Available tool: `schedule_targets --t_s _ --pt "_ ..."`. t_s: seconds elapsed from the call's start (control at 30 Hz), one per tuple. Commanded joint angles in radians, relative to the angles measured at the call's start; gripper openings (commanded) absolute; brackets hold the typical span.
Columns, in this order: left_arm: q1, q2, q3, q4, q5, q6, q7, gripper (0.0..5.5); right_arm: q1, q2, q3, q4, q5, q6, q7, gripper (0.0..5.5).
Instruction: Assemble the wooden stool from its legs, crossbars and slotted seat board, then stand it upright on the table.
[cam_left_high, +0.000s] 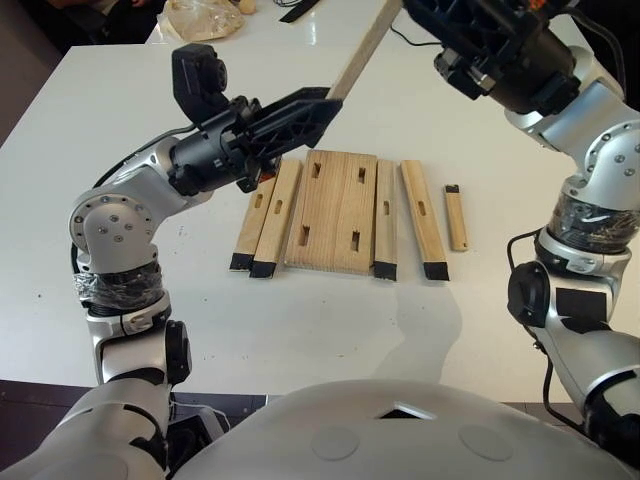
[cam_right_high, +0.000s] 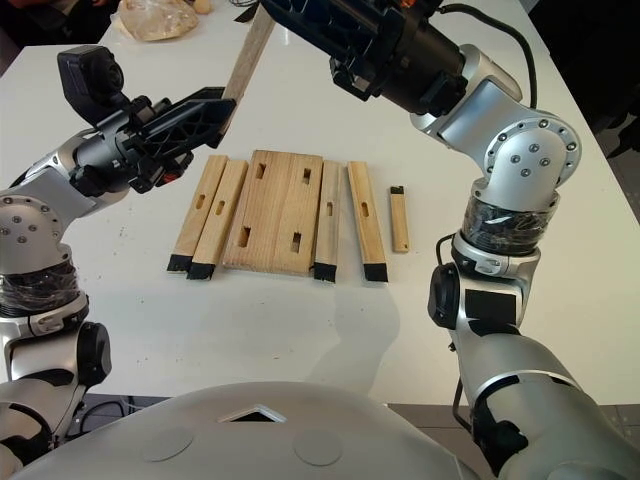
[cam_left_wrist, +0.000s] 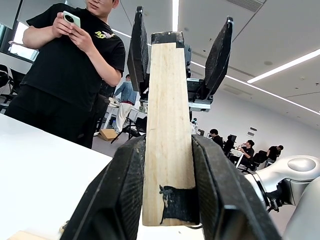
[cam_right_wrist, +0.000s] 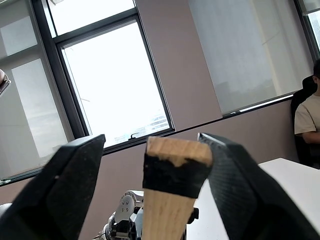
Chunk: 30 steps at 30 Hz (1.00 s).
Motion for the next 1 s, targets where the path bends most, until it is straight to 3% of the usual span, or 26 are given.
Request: schedule_targets --t_s 0.03,0.33,0.67,0.77,0.8,1.0 --pt "0.005 0.0 -0.007 -0.015 -0.007 -0.003 0.002 1.3 -0.006 -0.007 0.011 -0.002 0.022 0.02 -0.001 2.76" --pt "0.028 0.028 -0.014 -0.007 0.034 -0.012 -0.019 1.3 -0.004 -0.029 -0.012 0.013 0.081 0.038 -0.022 1.4" --pt "0.005 0.013 -0.044 0.042 0.17 -0.074 0.033 1.3 0.071 -0.046 0.033 -0.03 -0.003 0.003 0.014 1.35" --pt "0.027 0.017 -0.08 0.07 0.229 -0.089 0.021 1.97 0.09 -0.036 0.046 -0.033 -0.07 -0.047 -0.004 1.34" --pt "0.045 0.027 -0.11 0.064 0.28 -0.112 0.014 2.2 0.088 -0.036 0.049 -0.029 -0.099 -0.067 -0.005 1.34" --pt "0.194 0.12 -0.265 0.102 0.632 -0.334 -0.043 2.21 0.041 -0.151 0.139 0.103 -0.473 -0.318 0.106 1.34"
